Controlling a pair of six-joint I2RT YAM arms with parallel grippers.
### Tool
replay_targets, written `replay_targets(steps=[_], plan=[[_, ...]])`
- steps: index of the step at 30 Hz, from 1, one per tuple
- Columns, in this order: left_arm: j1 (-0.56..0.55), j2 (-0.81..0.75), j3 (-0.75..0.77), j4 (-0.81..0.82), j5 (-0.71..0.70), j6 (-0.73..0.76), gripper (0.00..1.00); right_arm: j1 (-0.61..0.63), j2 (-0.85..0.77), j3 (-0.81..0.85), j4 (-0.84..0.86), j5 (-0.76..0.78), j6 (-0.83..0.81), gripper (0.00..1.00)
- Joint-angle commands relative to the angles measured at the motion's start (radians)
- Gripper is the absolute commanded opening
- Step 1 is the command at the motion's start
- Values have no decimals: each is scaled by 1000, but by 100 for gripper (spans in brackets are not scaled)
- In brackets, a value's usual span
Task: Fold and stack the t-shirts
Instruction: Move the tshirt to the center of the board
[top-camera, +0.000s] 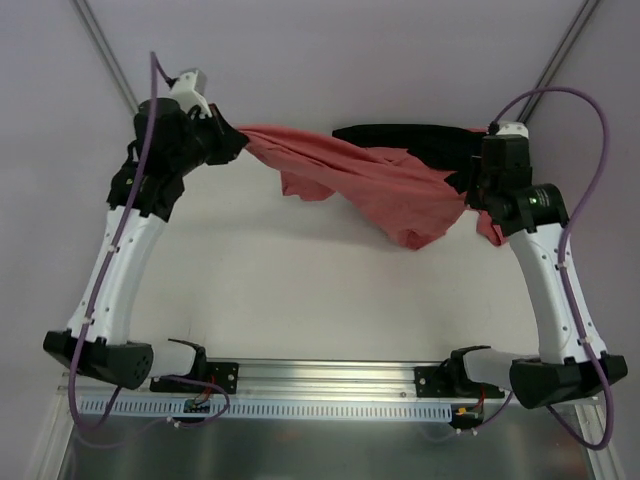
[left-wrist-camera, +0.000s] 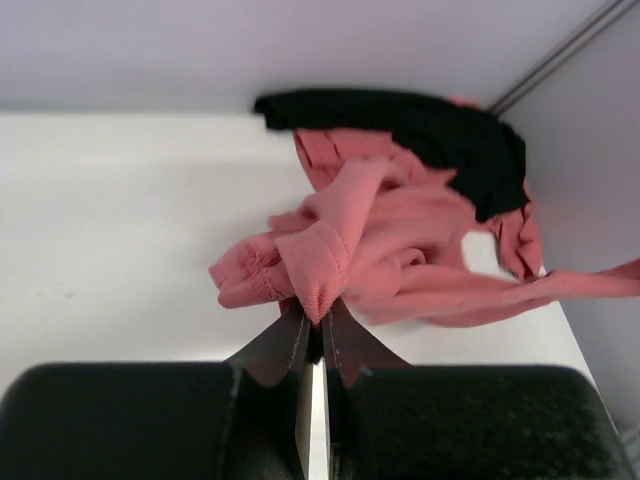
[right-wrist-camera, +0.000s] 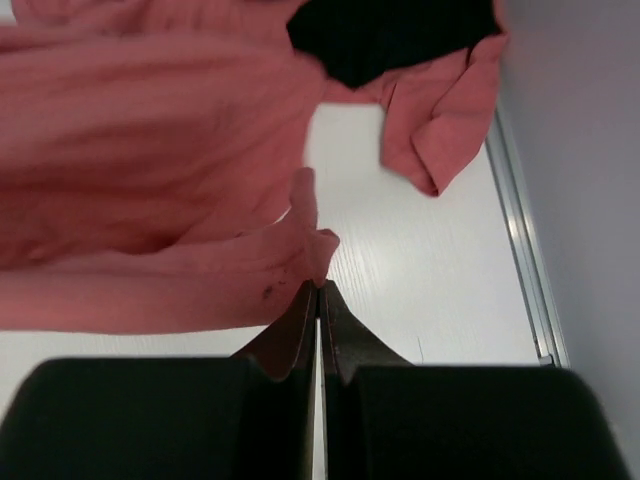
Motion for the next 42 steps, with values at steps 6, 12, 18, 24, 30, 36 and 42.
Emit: replay_targets(steps=[6,12,18,24,30,36,42], plan=[[10,-199,32,-255,-214,117,0,-29,-240,50,126,183,-76,0],[9,-337,-16,-351,-245,106,0,-41,-366,68,141,297,-145,0],[9,-455,21,-454,-291,106,0,-41,-455,123,103,321,-166,0],[10,-536,162,-520,-300,94,0,-41,-543,152,132,289,-194,0],[10,-627,221,-536,-248,58,0,-8,-593,208,158,283,-266,0],[10,-674,219,-516,-150,-1,0,6,-615,269,74,196,-156,0],[9,-717,221,-474,-83,-17,0,6,-635,379,8,94,-135,0]])
